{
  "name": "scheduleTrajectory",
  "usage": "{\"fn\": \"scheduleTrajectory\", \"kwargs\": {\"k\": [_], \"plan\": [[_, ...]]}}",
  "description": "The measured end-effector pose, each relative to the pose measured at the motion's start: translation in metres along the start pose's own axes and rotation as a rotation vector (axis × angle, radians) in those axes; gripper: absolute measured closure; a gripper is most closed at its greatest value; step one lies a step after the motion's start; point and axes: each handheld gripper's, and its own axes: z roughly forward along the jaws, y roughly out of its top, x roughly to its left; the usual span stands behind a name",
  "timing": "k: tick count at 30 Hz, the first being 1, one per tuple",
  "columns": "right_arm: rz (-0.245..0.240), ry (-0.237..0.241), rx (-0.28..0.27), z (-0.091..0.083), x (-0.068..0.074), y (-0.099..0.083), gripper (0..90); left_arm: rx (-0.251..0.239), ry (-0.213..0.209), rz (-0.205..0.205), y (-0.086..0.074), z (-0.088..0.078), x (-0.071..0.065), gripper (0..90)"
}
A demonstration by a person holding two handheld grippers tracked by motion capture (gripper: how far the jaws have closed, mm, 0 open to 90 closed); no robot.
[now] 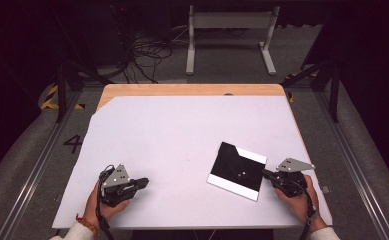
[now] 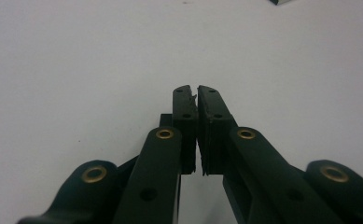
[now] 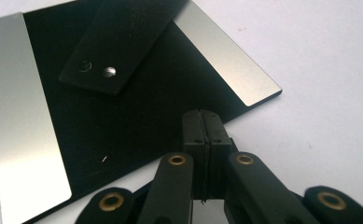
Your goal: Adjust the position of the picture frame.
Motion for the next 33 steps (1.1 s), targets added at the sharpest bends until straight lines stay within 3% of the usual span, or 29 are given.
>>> {"fn": "scheduleTrajectory", "kwargs": {"k": [9, 12, 23, 27, 33], "plan": [[-0.064, -0.006, -0.010, 0.010, 0.006, 0.008, 90.0, 0.018, -0.008, 0.008, 0.005, 0.008, 0.002, 86.3], [-0.064, 0.010, -0.010, 0.015, 0.008, 0.012, 90.0, 0.020, -0.019, 0.024, 0.010, 0.013, 0.000, 86.2], [-0.071, 0.000, -0.012, 0.019, 0.014, 0.016, 90.0, 0.041, -0.045, 0.065, 0.022, 0.030, -0.007, 86.0], [-0.094, -0.007, -0.010, 0.022, 0.019, 0.018, 90.0, 0.064, -0.045, 0.091, 0.025, 0.038, -0.007, 85.9], [-0.100, 0.008, -0.014, 0.029, 0.026, 0.024, 90.0, 0.065, -0.056, 0.096, 0.029, 0.044, -0.009, 85.9]]}}
